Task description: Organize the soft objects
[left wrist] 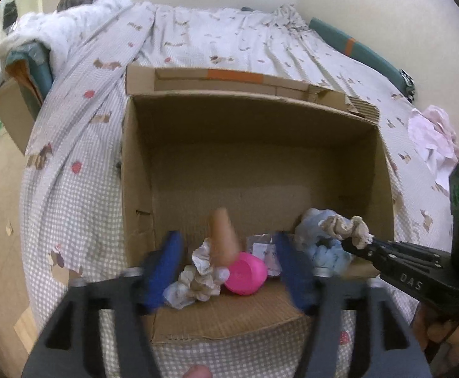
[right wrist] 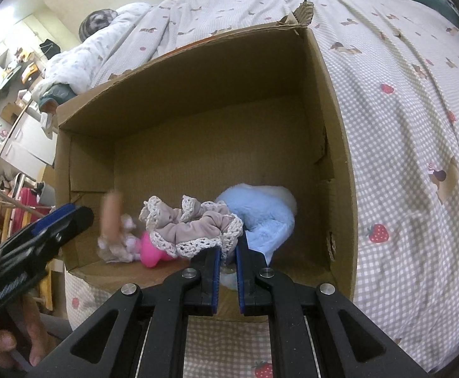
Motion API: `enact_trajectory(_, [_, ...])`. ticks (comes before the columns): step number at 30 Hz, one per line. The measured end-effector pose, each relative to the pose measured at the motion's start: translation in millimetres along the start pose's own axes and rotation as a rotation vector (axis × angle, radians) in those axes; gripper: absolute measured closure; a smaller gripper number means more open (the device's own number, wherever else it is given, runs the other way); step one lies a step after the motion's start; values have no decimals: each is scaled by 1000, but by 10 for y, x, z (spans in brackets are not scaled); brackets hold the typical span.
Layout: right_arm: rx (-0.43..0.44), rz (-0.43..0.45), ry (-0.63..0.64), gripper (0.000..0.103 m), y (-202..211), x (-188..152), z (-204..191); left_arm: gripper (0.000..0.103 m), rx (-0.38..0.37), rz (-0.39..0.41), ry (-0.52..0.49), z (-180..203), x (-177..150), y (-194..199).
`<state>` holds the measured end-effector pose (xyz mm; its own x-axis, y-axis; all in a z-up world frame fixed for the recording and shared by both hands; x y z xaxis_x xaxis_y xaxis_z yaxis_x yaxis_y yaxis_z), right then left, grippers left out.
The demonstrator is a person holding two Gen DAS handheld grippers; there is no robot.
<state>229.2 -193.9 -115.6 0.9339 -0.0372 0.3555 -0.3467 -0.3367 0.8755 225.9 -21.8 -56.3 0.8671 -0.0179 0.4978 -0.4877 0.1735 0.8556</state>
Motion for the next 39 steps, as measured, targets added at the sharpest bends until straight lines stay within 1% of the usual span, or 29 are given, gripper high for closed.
enact_trajectory(2, [0, 0, -1, 93, -4, 0, 3, 22, 11, 13, -13, 33, 9, 33])
enact_trajectory(9, [21, 15, -3, 93, 34, 6, 3, 19, 51, 38, 4, -20, 36, 88])
enact_trajectory(13, [35, 39, -16, 92, 84, 26, 20, 19, 68, 75, 33, -79, 64, 172])
enact_trajectory(15, [44, 60, -29, 86, 130, 44, 45, 19, 71, 103, 45, -105, 82, 236])
enact_trajectory(16, [52, 71, -37, 74, 157, 53, 57, 18, 73, 116, 49, -115, 89, 264])
enact_trajectory(17, [60, 87, -43, 53, 188, 62, 65, 18, 76, 125, 51, -122, 92, 284])
enact_trajectory(19, [82, 137, -54, 23, 286, 74, 76, 18, 86, 145, 53, -132, 92, 328])
enact_trajectory(21, [84, 190, -53, 22, 399, 84, 78, 18, 93, 154, 60, -151, 81, 361])
enact_trajectory(23, [84, 225, -51, 21, 481, 95, 78, 18, 96, 162, 70, -174, 69, 403])
enact_trajectory(26, [114, 266, -77, 16, 596, 94, 111, 18, 107, 173, 75, -187, 46, 466])
enact_trajectory(31, [131, 288, -104, 16, 696, 64, 158, 18, 148, 194, 77, -222, -2, 614])
enact_trajectory(34, [127, 301, -96, 16, 736, 53, 90, 18, 156, 212, 93, -258, -28, 714])
enact_trajectory(36, [108, 316, -77, 13, 799, 28, 56, 18, 157, 230, 87, -271, -43, 810])
enact_trajectory(38, [87, 345, -58, 1, 890, -2, 15, 18, 182, 256, 84, -280, -54, 910])
enact_trajectory(39, [83, 363, -51, 0, 940, -25, -2, 18, 195, 266, 83, -285, -64, 958])
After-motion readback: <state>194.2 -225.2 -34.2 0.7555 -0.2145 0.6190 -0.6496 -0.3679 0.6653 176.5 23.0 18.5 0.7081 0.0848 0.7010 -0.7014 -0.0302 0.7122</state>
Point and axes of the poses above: each gripper's, at about its wrist camera, not at the fingertips, and y roughly against the way its jaws point, z to its right, x to its top, the point moved 2 cm from there along -y, roughly the way its jaws point, and after that the axes turned 3 degrees about -z, right-handed, at the moved point
